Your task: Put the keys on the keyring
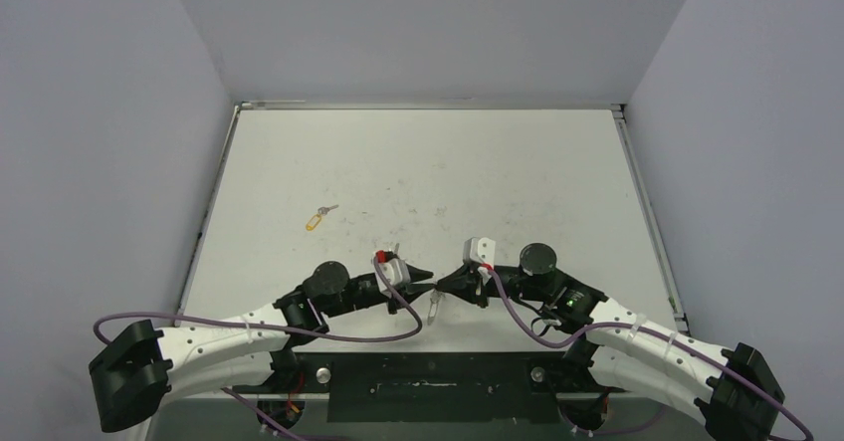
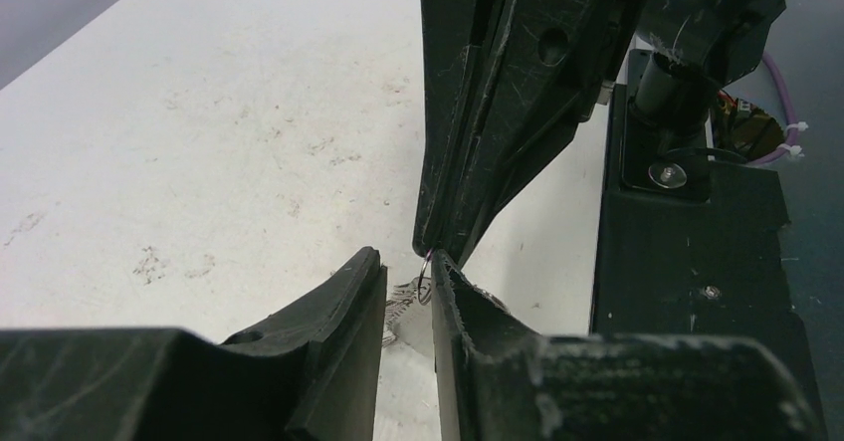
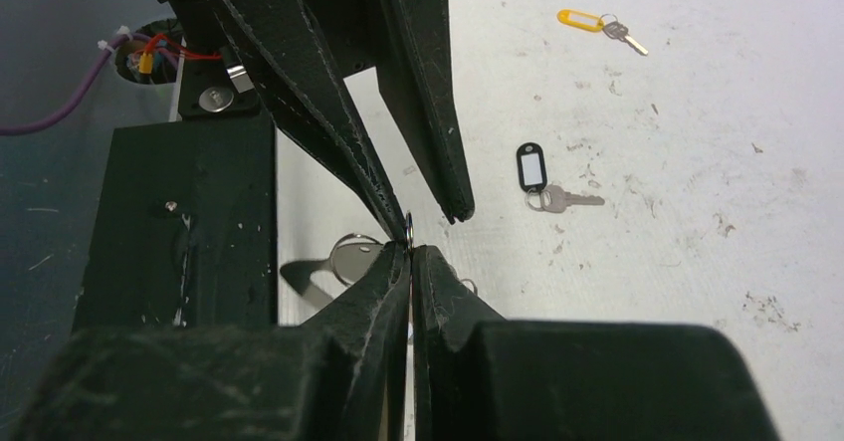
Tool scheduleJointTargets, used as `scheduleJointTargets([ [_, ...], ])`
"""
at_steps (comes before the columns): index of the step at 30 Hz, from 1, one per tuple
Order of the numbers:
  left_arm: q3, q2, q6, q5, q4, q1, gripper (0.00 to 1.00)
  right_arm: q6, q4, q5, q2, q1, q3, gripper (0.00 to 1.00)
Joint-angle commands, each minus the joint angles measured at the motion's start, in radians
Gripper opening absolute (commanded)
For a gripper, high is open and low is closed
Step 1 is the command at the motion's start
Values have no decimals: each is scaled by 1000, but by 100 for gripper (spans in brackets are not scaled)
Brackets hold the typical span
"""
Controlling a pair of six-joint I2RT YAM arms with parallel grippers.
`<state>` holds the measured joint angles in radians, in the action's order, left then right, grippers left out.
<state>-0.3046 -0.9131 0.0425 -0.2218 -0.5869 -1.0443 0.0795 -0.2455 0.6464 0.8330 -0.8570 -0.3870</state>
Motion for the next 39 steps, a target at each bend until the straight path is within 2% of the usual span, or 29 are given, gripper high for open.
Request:
scheduleJointTargets([
  [1, -73, -15, 25, -49, 38, 0, 24, 13, -58, 27, 0, -4, -52, 0],
  [11, -61, 71, 52, -36, 120, 0, 30, 19, -49, 24, 0, -4, -52, 0],
  [16, -42, 127, 68, -26, 159, -1, 29, 22, -46, 24, 0, -5, -55, 0],
  [20, -42, 127, 89, -59, 195, 0, 29, 22, -46, 22, 2, -5, -57, 0],
  [26, -42, 116, 115, -79, 227, -1, 35, 22, -46, 25, 6, -5, -62, 0],
  [32, -54, 74, 134, -83, 207, -1, 33, 19, -45, 25, 7, -5, -64, 0],
  [39, -62, 23, 138, -86, 156, -2, 26, 21, -41, 25, 7, -8, -64, 0],
])
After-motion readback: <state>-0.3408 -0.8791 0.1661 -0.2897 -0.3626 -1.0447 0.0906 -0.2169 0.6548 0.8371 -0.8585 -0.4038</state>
